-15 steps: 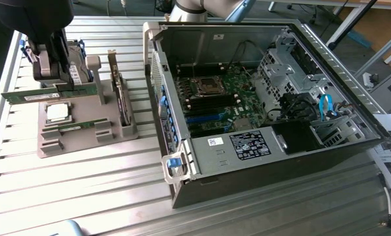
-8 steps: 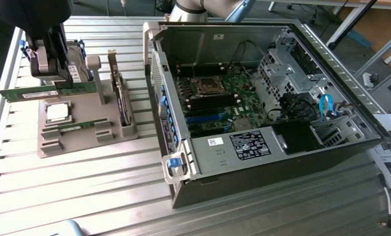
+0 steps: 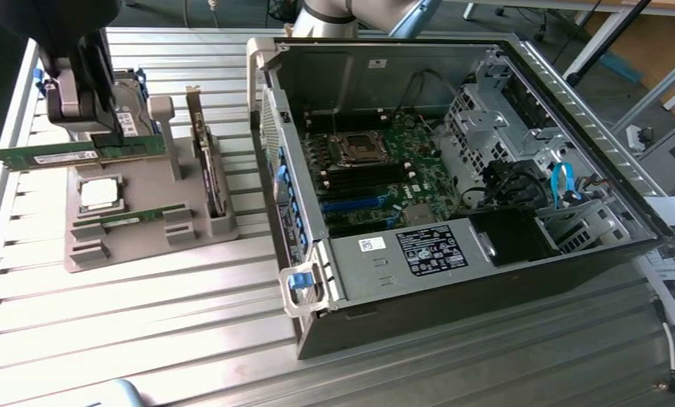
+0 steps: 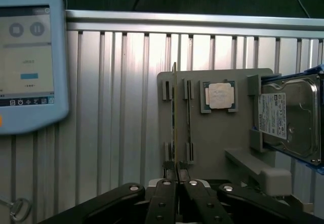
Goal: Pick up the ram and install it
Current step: 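Pick up the ram and move it above insertion slot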
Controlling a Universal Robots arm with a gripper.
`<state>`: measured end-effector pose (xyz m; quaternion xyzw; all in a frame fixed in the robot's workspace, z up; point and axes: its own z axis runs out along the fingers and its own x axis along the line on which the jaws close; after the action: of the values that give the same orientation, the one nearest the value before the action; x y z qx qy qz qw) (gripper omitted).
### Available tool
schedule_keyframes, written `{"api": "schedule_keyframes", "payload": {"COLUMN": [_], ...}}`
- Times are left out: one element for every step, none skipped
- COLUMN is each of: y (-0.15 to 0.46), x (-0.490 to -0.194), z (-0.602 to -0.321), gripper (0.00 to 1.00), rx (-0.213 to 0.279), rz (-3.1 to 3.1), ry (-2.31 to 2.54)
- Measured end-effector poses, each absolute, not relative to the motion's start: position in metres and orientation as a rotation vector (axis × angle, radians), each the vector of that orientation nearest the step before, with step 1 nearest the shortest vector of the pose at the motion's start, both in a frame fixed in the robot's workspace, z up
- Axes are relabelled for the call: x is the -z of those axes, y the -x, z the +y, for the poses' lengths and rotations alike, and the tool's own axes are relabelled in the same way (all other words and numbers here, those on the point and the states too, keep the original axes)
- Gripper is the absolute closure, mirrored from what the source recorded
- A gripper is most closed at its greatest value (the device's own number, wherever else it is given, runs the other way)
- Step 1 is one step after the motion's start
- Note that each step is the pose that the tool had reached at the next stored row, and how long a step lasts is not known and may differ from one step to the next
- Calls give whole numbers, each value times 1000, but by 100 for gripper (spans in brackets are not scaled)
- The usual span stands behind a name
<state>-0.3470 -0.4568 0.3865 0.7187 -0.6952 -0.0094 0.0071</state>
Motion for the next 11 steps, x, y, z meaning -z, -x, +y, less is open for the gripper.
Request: {"api": "schedule_keyframes", "payload": {"y": [347,347,347,347,347,347,347,347,347,347,347], "x": [-387,-388,-389,-390,-391,-392,-393,-394,-396,-397,-398], "z": [-457,-457,-457,-457,-457,-457,-457,-457,-457,-457,-457], "gripper": [88,88,88,88,88,88,88,88,88,88,88], "rx": [29,29,29,29,29,29,29,29,29,29,29], "rz": [-2174,-2174,-2174,-2174,-2174,-2174,-2174,-2174,-2174,-2174,-2174], "ry": [-2248,-2248,-2248,-2248,-2248,-2248,-2248,-2248,-2248,-2248,-2248]}}
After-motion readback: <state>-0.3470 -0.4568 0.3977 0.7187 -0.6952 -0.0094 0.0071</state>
